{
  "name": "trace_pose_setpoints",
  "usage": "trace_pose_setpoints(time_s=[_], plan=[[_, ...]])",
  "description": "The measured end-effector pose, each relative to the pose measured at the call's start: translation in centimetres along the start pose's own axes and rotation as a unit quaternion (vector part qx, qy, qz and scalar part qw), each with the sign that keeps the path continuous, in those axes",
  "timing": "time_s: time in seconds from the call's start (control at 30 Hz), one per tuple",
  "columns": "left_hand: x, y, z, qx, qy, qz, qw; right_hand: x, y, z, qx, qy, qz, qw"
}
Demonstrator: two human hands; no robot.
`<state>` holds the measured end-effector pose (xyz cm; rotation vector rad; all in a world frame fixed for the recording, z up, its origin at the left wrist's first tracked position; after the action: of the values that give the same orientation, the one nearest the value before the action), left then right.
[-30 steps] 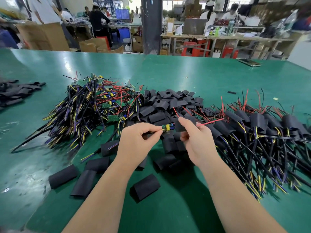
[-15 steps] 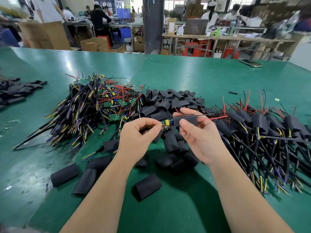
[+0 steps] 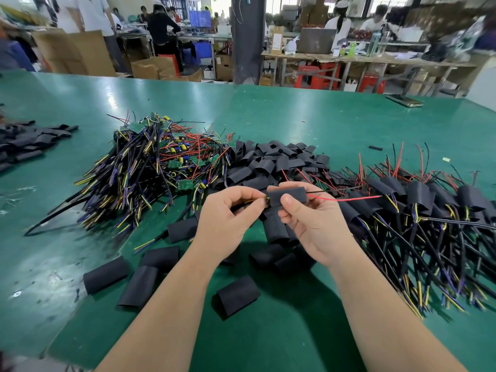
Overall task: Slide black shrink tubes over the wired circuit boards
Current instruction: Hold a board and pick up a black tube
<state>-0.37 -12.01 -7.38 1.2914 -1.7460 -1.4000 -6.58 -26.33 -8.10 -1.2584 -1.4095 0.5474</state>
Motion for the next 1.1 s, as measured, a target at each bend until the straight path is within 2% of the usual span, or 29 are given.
trace_pose_setpoints(time_s=[0.1,0.3,0.43,0.53,0.63,0.73,0.9,1.03,1.1], plan=[[-0.1,0.0,0.0,0.002,0.01,0.003,1.0,0.5,0.5,0.1,0.023,0.013,-0.052,0.998],[-0.2,0.3,0.2,0.028,0.032,-0.025,0.999,0.9,0.7,0.2,0.03,0.029,-0.063,0.997],[-0.4,0.3,0.3,0.067,0.047,-0.065,0.995,1.1,0.6,0.3,0.017,0.04,0.002,0.999],[-0.5,-0.3,0.2,0.035,0.059,-0.057,0.996,1.4,0.8,0.4,0.029,0.055,0.015,0.998],[-0.5,-0.7,0.1,0.015,0.061,-0.031,0.998,1.7,1.1,0.4,0.061,0.083,-0.041,0.994],[-0.6,-0.4,0.2,0.048,0.059,-0.047,0.996,1.6,0.3,0.2,0.06,0.133,-0.115,0.983],[-1.7,-0.3,0.0,0.059,0.12,-0.102,0.986,-1.0,-4.1,-0.1,-0.034,0.205,-0.181,0.961],[-2.6,-1.2,-0.4,0.004,0.185,-0.193,0.964,-3.0,-7.1,0.1,-0.12,0.217,-0.163,0.955],[-3.0,-1.7,-0.6,-0.022,0.207,-0.269,0.94,-3.8,-7.9,0.0,-0.146,0.23,-0.113,0.956]])
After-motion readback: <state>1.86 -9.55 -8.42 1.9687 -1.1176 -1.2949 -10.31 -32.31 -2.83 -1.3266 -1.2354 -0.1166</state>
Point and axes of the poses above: each hand's wrist, its own z-axis away from the middle knuckle, its own x-axis out of the palm, y = z × x, the point moved 4 cm from there along -z, towards the middle knuckle, and after that the axes turned 6 degrees about -x, right-handed, at the moved point
